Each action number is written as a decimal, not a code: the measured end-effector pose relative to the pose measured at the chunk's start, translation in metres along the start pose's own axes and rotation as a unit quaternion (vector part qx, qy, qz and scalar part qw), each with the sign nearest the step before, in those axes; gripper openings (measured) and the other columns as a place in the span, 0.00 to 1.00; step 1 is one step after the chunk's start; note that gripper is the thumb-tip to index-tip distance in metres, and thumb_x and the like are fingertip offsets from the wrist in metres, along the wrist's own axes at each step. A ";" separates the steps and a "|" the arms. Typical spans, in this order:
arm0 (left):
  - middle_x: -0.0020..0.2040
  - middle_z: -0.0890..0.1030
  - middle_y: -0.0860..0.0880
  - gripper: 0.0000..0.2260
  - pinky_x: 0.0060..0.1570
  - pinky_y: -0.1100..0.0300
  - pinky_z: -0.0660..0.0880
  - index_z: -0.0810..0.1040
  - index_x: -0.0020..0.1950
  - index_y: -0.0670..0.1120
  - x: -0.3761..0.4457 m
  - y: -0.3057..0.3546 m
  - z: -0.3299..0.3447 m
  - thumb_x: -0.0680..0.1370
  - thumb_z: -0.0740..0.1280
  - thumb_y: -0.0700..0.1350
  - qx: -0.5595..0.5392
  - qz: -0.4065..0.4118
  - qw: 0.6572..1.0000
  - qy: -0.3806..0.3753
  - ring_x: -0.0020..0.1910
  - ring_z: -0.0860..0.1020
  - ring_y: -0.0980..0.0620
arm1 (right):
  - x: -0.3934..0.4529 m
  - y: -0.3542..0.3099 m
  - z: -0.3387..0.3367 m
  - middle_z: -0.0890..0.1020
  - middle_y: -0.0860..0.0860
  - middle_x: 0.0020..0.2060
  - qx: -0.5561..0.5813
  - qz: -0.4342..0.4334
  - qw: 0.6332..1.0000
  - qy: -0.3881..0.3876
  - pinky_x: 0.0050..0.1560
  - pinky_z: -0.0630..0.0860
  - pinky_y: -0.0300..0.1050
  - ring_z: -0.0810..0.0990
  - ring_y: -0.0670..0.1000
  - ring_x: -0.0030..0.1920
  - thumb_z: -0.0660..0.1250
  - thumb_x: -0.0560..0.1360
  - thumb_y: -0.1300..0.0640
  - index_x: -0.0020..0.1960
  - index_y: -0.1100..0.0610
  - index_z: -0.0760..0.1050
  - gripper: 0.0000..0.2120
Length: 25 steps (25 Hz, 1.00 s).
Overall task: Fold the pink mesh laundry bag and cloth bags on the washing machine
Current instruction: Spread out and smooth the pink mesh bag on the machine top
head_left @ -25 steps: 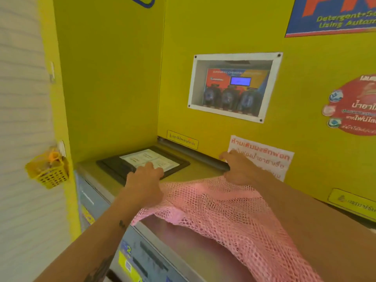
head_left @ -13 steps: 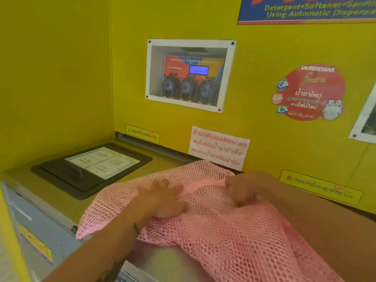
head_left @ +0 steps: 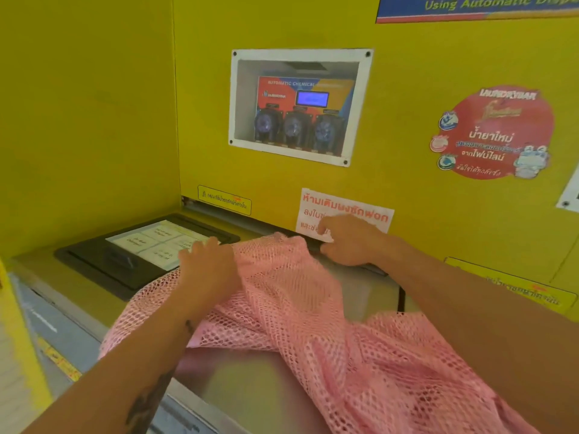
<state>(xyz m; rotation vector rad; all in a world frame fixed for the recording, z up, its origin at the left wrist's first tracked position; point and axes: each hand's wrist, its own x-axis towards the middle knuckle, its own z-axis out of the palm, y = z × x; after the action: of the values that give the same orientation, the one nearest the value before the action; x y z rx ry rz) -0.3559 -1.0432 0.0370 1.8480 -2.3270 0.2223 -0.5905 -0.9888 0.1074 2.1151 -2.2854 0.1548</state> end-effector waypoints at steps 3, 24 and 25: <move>0.64 0.74 0.48 0.17 0.63 0.42 0.67 0.74 0.66 0.52 -0.016 0.017 -0.014 0.78 0.61 0.52 -0.112 0.062 0.987 0.097 0.63 0.72 0.45 | -0.033 0.020 0.001 0.77 0.50 0.60 -0.010 -0.008 0.996 -0.090 0.54 0.76 0.49 0.76 0.53 0.55 0.63 0.76 0.53 0.64 0.49 0.74 0.17; 0.41 0.81 0.53 0.07 0.39 0.56 0.74 0.79 0.50 0.51 -0.088 0.184 -0.012 0.74 0.67 0.42 -0.269 0.214 0.939 -0.007 0.36 0.77 0.53 | -0.249 0.211 -0.017 0.73 0.48 0.69 0.028 0.127 0.991 -0.022 0.65 0.68 0.45 0.72 0.51 0.67 0.63 0.77 0.58 0.71 0.49 0.71 0.22; 0.44 0.79 0.52 0.09 0.42 0.55 0.74 0.79 0.54 0.50 -0.088 0.190 -0.014 0.74 0.67 0.42 -0.264 0.205 0.942 -0.001 0.40 0.77 0.52 | -0.249 0.195 -0.016 0.72 0.47 0.70 0.080 0.080 0.994 -0.005 0.67 0.65 0.44 0.69 0.50 0.69 0.62 0.78 0.59 0.73 0.50 0.69 0.23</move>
<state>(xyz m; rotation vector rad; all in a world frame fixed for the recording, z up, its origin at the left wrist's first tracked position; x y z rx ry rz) -0.5208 -0.9145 0.0282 1.1082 -2.4288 -0.3302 -0.7660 -0.7254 0.0907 2.0026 -2.5263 0.3431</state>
